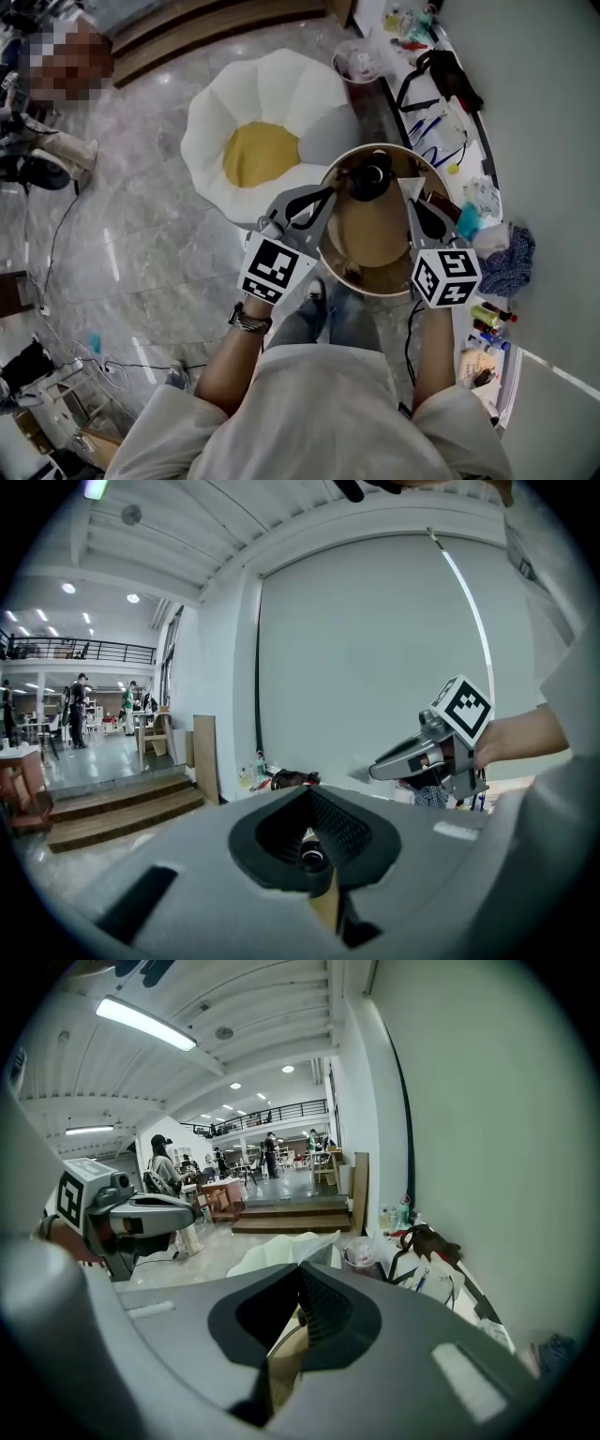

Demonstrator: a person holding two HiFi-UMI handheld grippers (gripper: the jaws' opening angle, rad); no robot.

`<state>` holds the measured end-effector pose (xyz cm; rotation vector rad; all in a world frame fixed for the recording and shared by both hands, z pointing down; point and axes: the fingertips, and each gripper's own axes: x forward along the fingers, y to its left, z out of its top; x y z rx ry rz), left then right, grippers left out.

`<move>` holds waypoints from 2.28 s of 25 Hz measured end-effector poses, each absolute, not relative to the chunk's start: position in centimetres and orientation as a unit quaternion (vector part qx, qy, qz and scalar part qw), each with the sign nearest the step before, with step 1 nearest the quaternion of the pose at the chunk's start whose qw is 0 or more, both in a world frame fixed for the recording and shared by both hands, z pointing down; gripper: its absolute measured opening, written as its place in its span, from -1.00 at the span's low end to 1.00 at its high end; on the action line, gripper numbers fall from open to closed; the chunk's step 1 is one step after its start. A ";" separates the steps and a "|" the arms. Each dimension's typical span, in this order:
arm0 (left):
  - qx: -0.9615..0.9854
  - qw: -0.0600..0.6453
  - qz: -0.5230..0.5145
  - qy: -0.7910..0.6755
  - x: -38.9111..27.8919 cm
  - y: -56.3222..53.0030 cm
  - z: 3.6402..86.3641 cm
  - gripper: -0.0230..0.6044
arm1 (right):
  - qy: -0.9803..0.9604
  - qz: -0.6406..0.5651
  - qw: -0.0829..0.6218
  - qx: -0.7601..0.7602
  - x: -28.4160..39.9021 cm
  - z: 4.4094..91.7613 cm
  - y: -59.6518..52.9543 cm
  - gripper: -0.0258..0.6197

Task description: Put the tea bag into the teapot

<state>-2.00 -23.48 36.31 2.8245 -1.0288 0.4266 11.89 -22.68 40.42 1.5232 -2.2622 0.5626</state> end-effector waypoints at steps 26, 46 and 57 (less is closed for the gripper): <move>0.871 0.167 0.195 -0.418 2.2 -33.3 49.5 -0.91 | -0.802 0.275 0.334 0.411 17.0 60.9 -34.1 -0.92; 0.855 0.217 0.208 -0.423 4.0 -31.8 55.2 -0.91 | -0.787 0.245 0.460 0.331 16.7 69.4 -35.1 -0.92; 0.851 0.220 0.215 -0.425 3.7 -31.5 56.1 -0.91 | -0.775 0.210 0.525 0.282 15.1 72.0 -35.2 -0.90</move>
